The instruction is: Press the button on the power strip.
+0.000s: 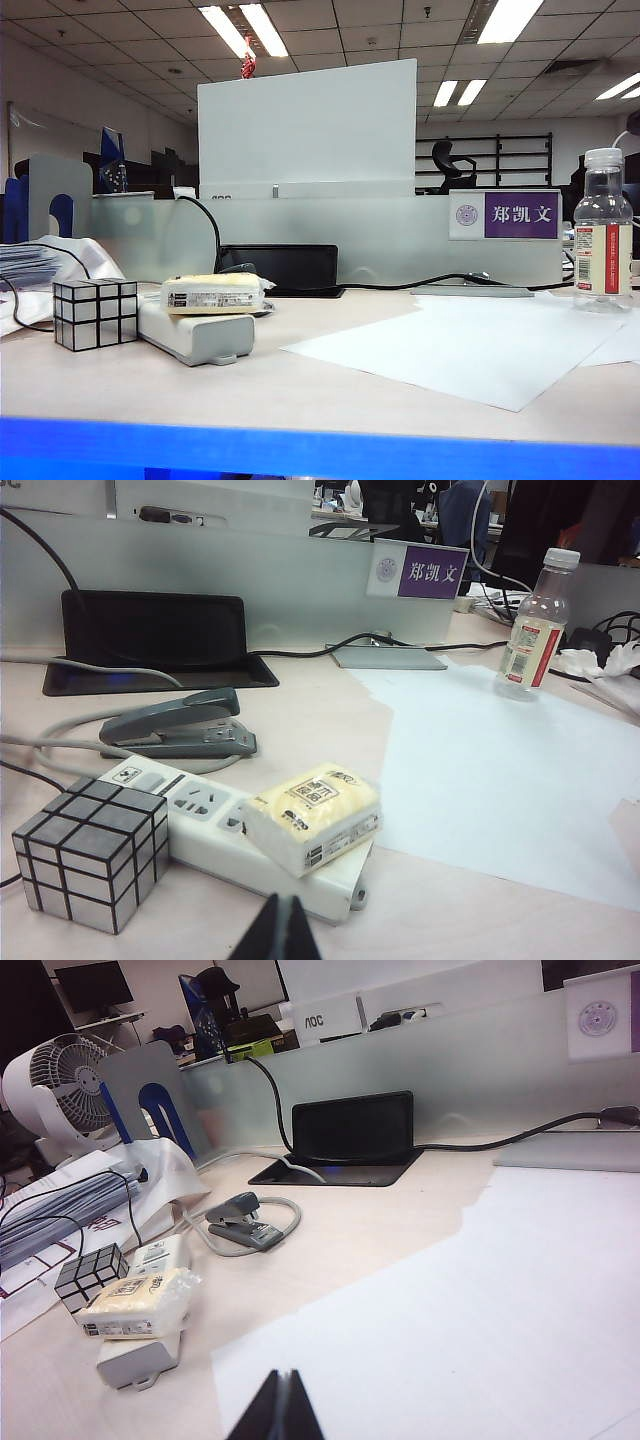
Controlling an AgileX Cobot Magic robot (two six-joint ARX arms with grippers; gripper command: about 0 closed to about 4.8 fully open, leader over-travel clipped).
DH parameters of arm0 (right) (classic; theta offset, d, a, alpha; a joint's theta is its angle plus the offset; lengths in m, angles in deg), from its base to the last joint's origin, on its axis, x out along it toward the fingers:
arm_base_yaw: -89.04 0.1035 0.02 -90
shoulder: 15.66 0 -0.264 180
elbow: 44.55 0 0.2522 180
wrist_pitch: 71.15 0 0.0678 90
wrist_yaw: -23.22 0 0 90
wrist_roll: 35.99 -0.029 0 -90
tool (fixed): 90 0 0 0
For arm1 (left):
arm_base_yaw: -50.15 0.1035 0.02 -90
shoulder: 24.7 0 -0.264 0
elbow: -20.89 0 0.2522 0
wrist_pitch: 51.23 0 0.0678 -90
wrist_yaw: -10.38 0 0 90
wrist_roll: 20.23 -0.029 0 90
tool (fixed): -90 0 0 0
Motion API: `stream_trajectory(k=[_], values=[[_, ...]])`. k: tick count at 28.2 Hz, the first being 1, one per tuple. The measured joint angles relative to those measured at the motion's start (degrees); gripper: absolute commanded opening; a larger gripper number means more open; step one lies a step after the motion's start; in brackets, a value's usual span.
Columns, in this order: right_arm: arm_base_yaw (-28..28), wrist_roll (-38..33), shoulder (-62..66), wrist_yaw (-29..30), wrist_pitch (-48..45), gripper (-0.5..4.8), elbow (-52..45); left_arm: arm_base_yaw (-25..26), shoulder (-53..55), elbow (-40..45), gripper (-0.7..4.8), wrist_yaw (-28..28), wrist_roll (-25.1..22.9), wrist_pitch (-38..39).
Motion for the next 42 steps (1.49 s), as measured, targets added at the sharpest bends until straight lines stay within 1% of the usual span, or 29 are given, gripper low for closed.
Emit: stream_trajectory(k=[12,13,16,21,24,25,27,31,35,38,42], values=[[0.00,0.00,0.00,0.00,0.04,0.03,0.00,0.46,0.00,0.00,-0.04,0.07,0.00,-0.13],[0.00,0.00,0.00,-0.02,0.04,0.03,0.00,1.46,0.00,0.00,-0.04,0.70,-0.02,-0.13],[0.04,0.00,0.00,0.00,0.02,0.03,0.00,8.00,0.00,0.00,-0.04,3.72,-0.02,-0.13],[0.07,0.00,0.00,0.02,0.02,0.03,0.00,15.80,0.00,0.00,-0.04,4.72,0.13,-0.15],[0.07,0.02,0.00,0.02,0.04,0.03,0.00,16.61,0.00,0.00,-0.04,4.70,0.00,-0.11],[0.07,0.00,0.00,0.02,0.02,0.03,0.00,16.63,0.00,0.00,-0.04,4.35,-0.28,-0.13],[0.07,0.00,0.00,0.02,0.02,0.03,0.00,16.70,0.00,0.00,-0.04,1.46,-0.72,-0.11],[0.07,0.00,0.00,0.02,0.02,0.03,0.00,16.72,0.00,0.00,-0.04,-7.10,-0.72,-0.11],[0.07,0.02,0.00,0.02,0.02,0.03,0.00,18.05,0.00,0.00,-0.04,-12.94,1.25,-0.11],[0.07,0.02,0.00,0.02,0.02,0.03,0.00,19.17,0.00,0.00,-0.04,-14.03,2.56,-0.09],[0.07,0.02,0.00,0.02,0.04,0.03,0.00,19.45,0.00,0.00,-0.04,-14.23,2.78,-0.04]])
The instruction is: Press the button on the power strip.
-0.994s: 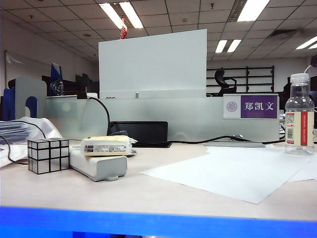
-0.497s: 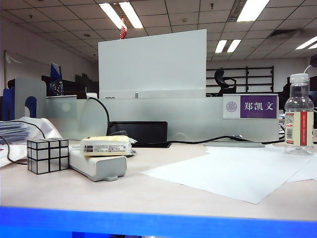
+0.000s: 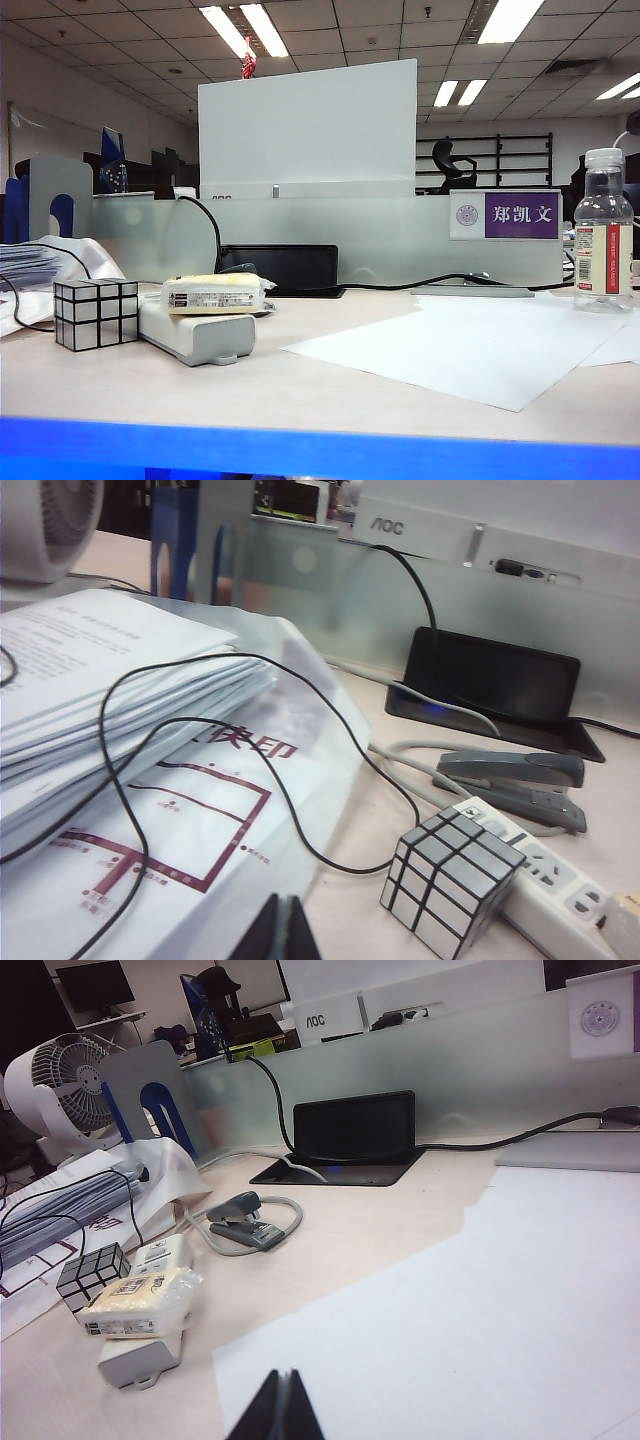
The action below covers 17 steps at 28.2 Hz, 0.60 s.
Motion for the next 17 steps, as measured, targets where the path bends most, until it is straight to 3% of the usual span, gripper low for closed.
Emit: stream_trajectory(k=[17], values=[[0.00,0.00,0.00,0.00,-0.02,0.03,0.00,-0.17,0.00,0.00,-0.04,-0.02,1.49,1.27]])
